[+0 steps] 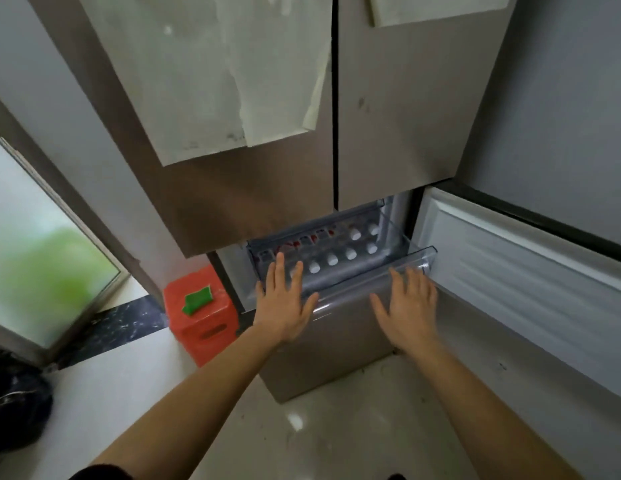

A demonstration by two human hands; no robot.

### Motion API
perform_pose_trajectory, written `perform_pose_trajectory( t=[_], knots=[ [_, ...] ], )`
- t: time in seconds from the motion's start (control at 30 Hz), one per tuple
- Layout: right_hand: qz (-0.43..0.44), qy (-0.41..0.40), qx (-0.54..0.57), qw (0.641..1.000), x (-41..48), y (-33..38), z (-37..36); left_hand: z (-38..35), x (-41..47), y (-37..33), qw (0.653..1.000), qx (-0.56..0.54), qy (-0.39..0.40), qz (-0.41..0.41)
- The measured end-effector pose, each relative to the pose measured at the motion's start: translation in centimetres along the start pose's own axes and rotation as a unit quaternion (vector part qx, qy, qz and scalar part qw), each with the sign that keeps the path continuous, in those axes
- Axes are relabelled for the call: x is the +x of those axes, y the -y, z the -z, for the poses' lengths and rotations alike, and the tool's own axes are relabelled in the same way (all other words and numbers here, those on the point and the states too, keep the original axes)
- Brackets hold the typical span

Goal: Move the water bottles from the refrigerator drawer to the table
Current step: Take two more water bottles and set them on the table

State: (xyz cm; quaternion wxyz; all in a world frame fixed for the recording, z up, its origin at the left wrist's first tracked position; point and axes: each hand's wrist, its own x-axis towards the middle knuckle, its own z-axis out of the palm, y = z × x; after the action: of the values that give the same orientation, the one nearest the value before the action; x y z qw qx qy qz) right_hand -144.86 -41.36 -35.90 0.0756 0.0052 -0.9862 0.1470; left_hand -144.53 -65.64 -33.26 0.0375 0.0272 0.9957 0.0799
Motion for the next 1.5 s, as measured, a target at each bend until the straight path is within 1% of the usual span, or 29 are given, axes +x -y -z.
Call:
perform_pose_trajectory(
  t=[0.13, 0.27, 0.43, 0.57, 0.77, 0.83, 0.9, 1.0, 1.1, 1.2, 1.33, 1.4, 1.5],
  knots=[
    [0.052, 0.052, -0.013, 0.997, 7.7, -2.6, -0.1, -0.4, 6.0, -1.7, 0.995, 0.002, 0.075, 0.073],
    [0.086, 0.116, -0.031, 0.989, 13.7, -3.1, -0.8, -1.2, 9.4, -2.1, 0.983, -0.016, 0.131, 0.130],
    [0.110, 0.206, -0.019, 0.972, 18.0, -1.7, -3.5, -2.8, 11.9, -0.6, 0.973, -0.031, 0.165, 0.161],
    [0.098, 0.252, -0.009, 0.963, 20.3, -0.4, -6.0, -4.6, 14.3, 1.8, 0.965, -0.044, 0.195, 0.168],
    [0.036, 0.275, 0.012, 0.961, 24.1, 0.7, -9.8, -7.4, 18.1, 4.5, 0.965, -0.058, 0.207, 0.148],
    [0.012, 0.265, 0.023, 0.964, 25.1, 0.8, -10.8, -7.9, 18.8, 4.5, 0.966, -0.055, 0.208, 0.146],
    [-0.037, 0.260, 0.038, 0.964, 25.9, 0.6, -11.5, -8.4, 19.4, 4.2, 0.964, -0.059, 0.215, 0.141],
    [-0.082, 0.228, 0.059, 0.968, 27.1, -0.1, -13.0, -9.7, 20.6, 4.0, 0.965, -0.087, 0.216, 0.124],
    [-0.069, 0.239, 0.058, 0.967, 28.5, -1.2, -14.2, -10.7, 21.5, 3.2, 0.964, -0.110, 0.193, 0.144],
    [-0.053, 0.256, 0.015, 0.965, 29.1, -1.2, -12.9, -10.6, 21.9, 2.0, 0.965, -0.100, 0.161, 0.179],
    [0.001, 0.329, -0.056, 0.943, 29.9, -0.9, -13.5, -12.2, 22.5, 1.5, 0.963, -0.050, 0.141, 0.225],
    [0.006, 0.321, -0.046, 0.946, 29.9, -0.8, -14.5, -13.5, 23.1, 1.2, 0.960, -0.030, 0.128, 0.249],
    [-0.034, 0.273, 0.014, 0.961, 29.4, -0.8, -15.2, -14.4, 23.9, 0.3, 0.955, 0.010, 0.122, 0.270]
  ],
)
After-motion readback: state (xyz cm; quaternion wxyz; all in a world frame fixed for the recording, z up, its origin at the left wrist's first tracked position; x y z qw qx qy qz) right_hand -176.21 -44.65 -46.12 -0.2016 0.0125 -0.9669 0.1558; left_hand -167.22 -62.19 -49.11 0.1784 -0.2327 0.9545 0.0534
